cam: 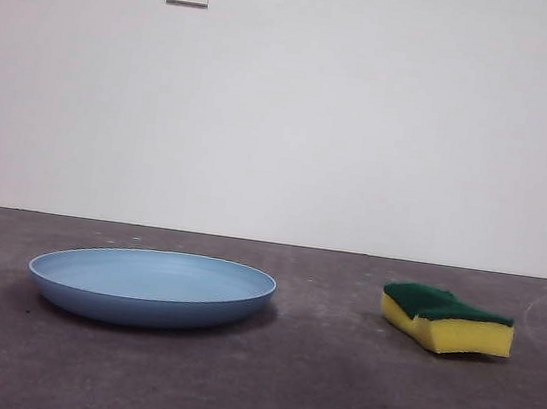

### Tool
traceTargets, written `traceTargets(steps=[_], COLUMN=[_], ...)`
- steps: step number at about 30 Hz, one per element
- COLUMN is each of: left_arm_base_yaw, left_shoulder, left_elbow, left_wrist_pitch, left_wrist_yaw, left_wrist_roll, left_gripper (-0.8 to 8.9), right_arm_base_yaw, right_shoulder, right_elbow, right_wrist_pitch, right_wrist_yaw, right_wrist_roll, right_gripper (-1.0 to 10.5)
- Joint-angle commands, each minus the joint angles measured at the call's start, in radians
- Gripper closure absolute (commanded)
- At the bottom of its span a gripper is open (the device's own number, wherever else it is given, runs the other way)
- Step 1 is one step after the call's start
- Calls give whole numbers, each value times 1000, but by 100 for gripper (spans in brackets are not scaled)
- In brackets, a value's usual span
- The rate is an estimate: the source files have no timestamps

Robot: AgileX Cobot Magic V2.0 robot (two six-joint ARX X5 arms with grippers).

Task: Pick up the plate,pick up the cloth,clean the plate with the cloth

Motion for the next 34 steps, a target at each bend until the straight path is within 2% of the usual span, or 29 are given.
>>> traceTargets(steps=[1,9,15,34], left_arm_base_yaw=[30,89,104,130], left_shoulder=[-30,-52,-85,-122], left_elbow=[-95,-258,-274,-313], left_wrist_pitch=[74,126,60,54], left_wrist_yaw=[31,39,36,35], left_wrist_roll=[11,4,8,2], left_gripper=[817,817,817,817], right_arm_base_yaw=[2,2,2,1], right_shoulder=[-2,-2,-2,-2], right_elbow=[-7,-7,-7,-7], right_wrist_pitch=[2,2,2,2], right_wrist_yaw=[2,3,3,3], right_wrist_roll=[10,10,10,10], right_gripper=[946,946,946,946])
